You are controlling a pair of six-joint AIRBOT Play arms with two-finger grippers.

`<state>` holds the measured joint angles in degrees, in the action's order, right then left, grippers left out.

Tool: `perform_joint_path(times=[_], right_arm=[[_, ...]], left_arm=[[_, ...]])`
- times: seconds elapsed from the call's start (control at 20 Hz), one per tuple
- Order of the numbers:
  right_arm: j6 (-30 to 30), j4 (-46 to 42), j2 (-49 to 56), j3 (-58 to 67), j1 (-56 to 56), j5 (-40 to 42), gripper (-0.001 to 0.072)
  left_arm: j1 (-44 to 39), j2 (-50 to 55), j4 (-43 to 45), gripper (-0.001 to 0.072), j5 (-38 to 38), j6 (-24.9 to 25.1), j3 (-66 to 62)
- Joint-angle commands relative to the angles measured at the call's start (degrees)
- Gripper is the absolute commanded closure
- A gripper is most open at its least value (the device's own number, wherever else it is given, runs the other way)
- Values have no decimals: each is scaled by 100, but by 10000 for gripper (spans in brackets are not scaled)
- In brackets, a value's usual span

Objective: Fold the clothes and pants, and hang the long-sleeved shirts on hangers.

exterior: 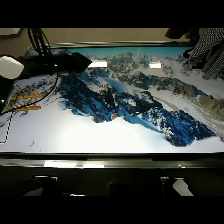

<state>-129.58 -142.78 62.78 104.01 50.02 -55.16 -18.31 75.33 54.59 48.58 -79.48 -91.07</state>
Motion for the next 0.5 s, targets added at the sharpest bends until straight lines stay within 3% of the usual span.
perform_joint_path(times=[0.0,0.45], right_arm=[[-28,352,101,9,319,127,691],[-9,590,155,11,337,109,681]], left_arm=[[-2,33,0,293,0,-11,2],[0,31,0,293,0,-11,2]])
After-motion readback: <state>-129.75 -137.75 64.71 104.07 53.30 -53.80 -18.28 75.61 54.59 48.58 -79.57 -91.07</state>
